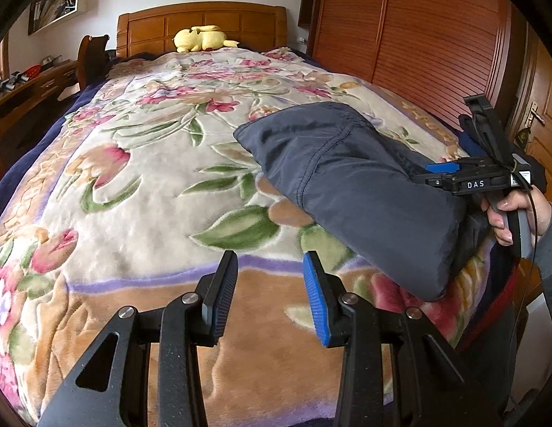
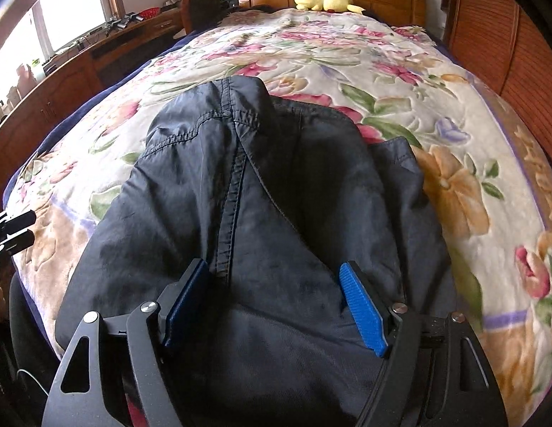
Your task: Fold large clothes
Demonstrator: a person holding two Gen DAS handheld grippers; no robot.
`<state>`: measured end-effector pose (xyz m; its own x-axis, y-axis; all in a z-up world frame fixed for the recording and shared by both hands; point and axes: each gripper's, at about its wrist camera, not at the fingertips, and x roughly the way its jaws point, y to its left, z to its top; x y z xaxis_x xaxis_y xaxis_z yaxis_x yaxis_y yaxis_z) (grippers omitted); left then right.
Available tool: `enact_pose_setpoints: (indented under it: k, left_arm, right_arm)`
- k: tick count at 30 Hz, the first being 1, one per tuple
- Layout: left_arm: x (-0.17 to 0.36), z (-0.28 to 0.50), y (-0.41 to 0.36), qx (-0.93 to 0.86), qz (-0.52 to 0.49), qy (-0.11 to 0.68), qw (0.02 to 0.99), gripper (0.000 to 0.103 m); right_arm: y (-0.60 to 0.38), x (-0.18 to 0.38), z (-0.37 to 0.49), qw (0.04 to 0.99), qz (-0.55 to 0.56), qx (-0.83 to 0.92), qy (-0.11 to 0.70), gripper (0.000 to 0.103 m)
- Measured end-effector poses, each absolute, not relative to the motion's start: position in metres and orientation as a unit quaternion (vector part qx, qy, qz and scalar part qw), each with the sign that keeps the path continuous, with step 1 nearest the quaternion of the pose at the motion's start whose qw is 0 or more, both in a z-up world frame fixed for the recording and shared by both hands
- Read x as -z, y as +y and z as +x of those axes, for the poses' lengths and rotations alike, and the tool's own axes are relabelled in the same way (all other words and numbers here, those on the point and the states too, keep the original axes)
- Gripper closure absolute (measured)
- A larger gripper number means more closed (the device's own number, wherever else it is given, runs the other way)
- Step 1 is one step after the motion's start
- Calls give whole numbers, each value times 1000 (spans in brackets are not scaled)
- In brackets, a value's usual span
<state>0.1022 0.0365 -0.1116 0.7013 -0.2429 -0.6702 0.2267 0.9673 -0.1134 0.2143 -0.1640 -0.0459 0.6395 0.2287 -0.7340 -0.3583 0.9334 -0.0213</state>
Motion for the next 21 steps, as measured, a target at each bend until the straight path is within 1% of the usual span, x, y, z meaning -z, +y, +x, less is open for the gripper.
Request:
enact_pose_setpoints:
  k: [11,13,15,16,17,18,19,20,21]
  left_arm:
    - [116,104,34,129,-9,371,919,64]
    - [117,104,33,129,-10,373,919,64]
    - [119,105,33,130,-10,374,918,64]
    - [119,105,32,131,-10,375,918,64]
    - [120,105,32,131,-10,375,917,64]
    - [120,105,31,133,-9,376,917,64]
    - [121,105,31,134,-9,376,917,64]
    - [121,106,29,136,-8,377,916,64]
    - [120,107,28,137,-8,376,916,64]
  right_arm:
    - [-168,57,212,902,-66,-169,392,26]
    - [-168,57,212,901,-65,-173,393,28]
    - [-165,57,210,897,-66,-192,393,43]
    - [-164,57,208,895,-67,-201,393,47]
    - [-164,56,206,893,-69,-209,393,57]
    - [-162,55,203,891,-77,-215,393,72]
    - [-161,53,200,890,-86,-221,390,80]
    - [-159,50,195,892,-103,-215,383,91]
    - [-157,47,190,896,-116,-212,373,95]
